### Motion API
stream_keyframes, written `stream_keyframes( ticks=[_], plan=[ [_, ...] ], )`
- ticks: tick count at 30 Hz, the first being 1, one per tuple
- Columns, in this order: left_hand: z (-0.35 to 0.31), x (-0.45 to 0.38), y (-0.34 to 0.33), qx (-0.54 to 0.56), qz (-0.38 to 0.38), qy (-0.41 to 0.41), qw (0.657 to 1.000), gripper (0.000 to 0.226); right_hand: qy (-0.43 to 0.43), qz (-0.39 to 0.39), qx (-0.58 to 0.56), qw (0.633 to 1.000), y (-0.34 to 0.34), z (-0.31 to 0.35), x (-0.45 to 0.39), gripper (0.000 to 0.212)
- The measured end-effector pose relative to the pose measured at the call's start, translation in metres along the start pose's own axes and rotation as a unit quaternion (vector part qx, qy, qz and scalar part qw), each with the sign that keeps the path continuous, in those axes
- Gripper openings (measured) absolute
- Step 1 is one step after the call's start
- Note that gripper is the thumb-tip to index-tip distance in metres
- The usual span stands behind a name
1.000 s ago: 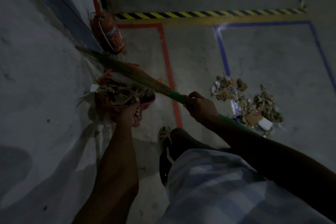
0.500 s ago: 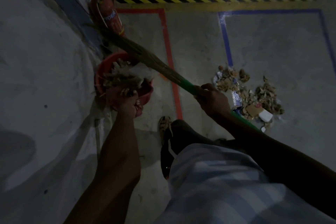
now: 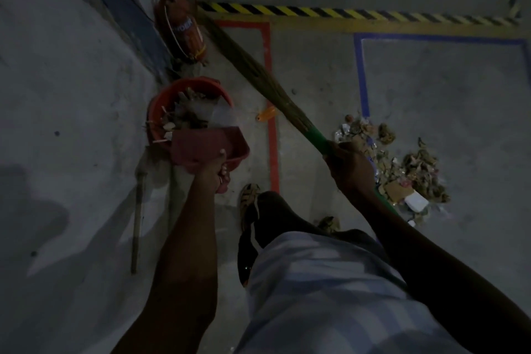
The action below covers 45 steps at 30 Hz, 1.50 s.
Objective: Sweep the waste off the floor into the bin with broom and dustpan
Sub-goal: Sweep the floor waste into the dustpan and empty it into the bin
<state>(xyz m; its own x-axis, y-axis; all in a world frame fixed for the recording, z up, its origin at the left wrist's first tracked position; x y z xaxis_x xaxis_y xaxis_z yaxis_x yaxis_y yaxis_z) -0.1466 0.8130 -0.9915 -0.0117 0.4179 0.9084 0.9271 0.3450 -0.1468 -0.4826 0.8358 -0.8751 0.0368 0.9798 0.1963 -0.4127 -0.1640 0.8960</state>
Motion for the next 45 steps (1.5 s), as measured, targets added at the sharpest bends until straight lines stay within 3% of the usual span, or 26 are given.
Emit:
stream_keyframes(
  ticks=[8, 13, 17, 23, 29, 34, 41, 45],
  plan=[
    [0.093, 0.025, -0.077, -0.02, -0.002, 0.003, 1.0, 0.047, -0.053, 0.035, -0.019, 0.998, 0.012, -0.103, 0.041, 0.035],
    [0.168, 0.016, -0.113, 0.024, -0.002, 0.015, 1.0, 0.047, -0.065, 0.103, -0.004, 0.993, -0.013, -0.159, 0.038, 0.034],
    [0.219, -0.026, -0.123, 0.052, -0.047, 0.036, 0.997, 0.046, -0.044, 0.142, -0.011, 0.989, -0.067, -0.2, 0.001, 0.035],
    [0.257, -0.115, -0.119, -0.017, -0.146, 0.009, 0.989, 0.045, -0.044, 0.134, -0.037, 0.989, -0.207, -0.245, -0.056, 0.036],
    [0.28, -0.219, -0.105, -0.036, -0.153, 0.002, 0.988, 0.051, -0.054, 0.096, -0.18, 0.978, -0.341, -0.261, -0.082, 0.037],
    [0.287, -0.284, -0.1, -0.037, -0.158, -0.021, 0.987, 0.053, -0.107, 0.126, -0.245, 0.955, -0.417, -0.275, -0.112, 0.043],
    [0.273, -0.342, -0.096, -0.035, -0.145, -0.041, 0.988, 0.044, -0.138, 0.234, -0.312, 0.911, -0.465, -0.273, -0.175, 0.057],
    [0.268, -0.357, -0.091, -0.043, -0.143, -0.035, 0.988, 0.04, -0.15, 0.289, -0.283, 0.902, -0.481, -0.269, -0.202, 0.064]
  ],
)
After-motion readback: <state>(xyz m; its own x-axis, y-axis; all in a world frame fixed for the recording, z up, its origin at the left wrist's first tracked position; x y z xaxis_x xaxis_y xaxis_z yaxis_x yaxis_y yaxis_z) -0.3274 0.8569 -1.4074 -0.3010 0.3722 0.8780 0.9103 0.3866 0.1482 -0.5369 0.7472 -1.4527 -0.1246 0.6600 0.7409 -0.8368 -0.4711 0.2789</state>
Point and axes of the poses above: each hand's wrist, its own x-axis away from the middle knuckle, its own y-axis out of the back of the hand, z = x × y, the point moved 4 cm from there along -x, towards the middle knuckle, and after that the axes turned 8 degrees about z, right-handed, at the moved point
